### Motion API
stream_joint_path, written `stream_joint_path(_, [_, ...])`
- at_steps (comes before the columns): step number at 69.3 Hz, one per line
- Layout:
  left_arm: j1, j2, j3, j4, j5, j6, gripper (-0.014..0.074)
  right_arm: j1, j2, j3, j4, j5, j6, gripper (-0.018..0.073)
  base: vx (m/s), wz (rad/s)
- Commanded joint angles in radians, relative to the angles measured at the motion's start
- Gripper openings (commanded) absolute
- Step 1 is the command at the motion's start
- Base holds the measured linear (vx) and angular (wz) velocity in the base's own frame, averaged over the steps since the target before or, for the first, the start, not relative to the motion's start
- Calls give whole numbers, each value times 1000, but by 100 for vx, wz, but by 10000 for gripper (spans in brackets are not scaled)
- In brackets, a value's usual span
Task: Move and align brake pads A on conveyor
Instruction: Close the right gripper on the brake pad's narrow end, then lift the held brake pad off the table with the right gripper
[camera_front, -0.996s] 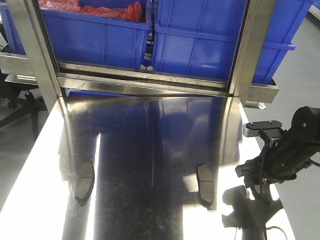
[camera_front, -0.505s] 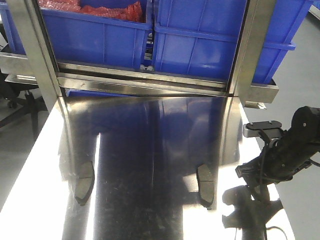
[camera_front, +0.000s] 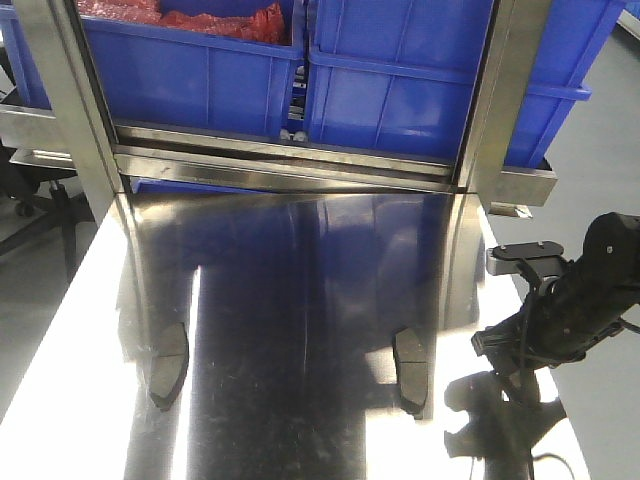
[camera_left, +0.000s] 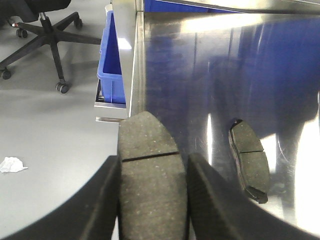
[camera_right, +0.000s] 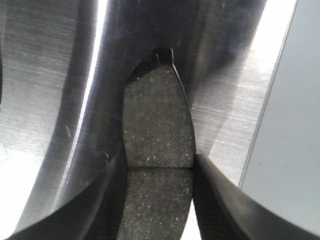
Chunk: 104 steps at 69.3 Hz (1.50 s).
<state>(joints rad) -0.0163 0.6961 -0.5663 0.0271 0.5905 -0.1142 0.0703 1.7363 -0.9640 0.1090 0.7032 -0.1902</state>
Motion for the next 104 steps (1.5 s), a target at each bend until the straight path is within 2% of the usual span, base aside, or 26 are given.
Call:
stream_joint_path(1, [-5, -4, -32, 2, -81, 0, 129, 0, -75, -25, 3, -19, -10, 82, 0, 0])
stream_joint_path(30, [-5, -4, -32, 2, -81, 0, 129, 0, -242, -22, 27, 17, -7, 82, 0, 0])
stream_joint_path(51, [-5, -4, -32, 2, -81, 0, 129, 0, -442, -16, 62, 28, -19, 82, 0, 0])
stream_joint_path(81, [-5, -4, -32, 2, -81, 0, 129, 0, -823, 276, 67, -172, -54, 82, 0, 0])
stream_joint_path(104, [-5, -4, -32, 2, -81, 0, 129, 0, -1019, 374, 68, -258, -55, 83, 0, 0])
